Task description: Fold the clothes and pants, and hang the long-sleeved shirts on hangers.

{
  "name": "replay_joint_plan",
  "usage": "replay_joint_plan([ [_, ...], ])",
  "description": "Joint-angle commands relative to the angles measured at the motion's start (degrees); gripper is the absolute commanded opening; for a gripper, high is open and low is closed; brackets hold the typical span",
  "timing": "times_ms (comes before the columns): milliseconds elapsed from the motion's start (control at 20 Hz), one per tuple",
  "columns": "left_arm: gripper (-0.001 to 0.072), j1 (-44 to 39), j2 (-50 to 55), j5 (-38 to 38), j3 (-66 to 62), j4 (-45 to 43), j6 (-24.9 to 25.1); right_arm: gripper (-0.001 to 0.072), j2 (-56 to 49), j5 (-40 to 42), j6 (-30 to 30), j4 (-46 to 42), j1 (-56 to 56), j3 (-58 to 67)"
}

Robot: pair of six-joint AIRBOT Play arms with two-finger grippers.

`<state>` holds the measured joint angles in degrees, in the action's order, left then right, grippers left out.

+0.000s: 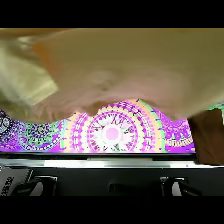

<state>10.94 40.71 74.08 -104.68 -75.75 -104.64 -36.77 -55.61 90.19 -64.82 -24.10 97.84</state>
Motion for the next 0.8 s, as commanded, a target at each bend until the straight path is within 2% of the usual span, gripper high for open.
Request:
replay_joint_plan([
  [0,0.0017,0.0,-3.1,4.6,-0.1,-7.4,-3.4,0.0029,2.7,-1.3,6.8,-6.1,0.0,0.4],
  [100,0.0017,0.0,-1.6,4.5,2.9,-5.8,-1.5,0.0029,-0.6,-6.7,8.0,-4.5,0.0,0.4],
  [300,0.0017,0.0,8.0,4.3,12.0,1.6,9.0,0.0029,-16.0,-24.4,8.0,1.2,0.0,0.2],
  [400,0.0017,0.0,16.3,2.1,16.4,5.9,14.4,0.0029,-25.9,-28.1,7.2,1.2,0.1,-1.8],
  [500,0.0018,-0.2,26.2,-1.8,19.0,9.1,18.6,0.0029,-35.8,-25.4,4.6,1.2,0.1,-5.2],
  [650,0.0017,-1.7,42.5,-8.4,19.0,13.2,22.8,0.0029,-49.1,-16.6,2.4,2.7,0.1,-8.3],
  [750,0.0017,-3.2,51.8,-13.5,17.8,14.8,24.9,0.0029,-57.0,-10.3,-0.2,7.6,0.1,-8.3],
])
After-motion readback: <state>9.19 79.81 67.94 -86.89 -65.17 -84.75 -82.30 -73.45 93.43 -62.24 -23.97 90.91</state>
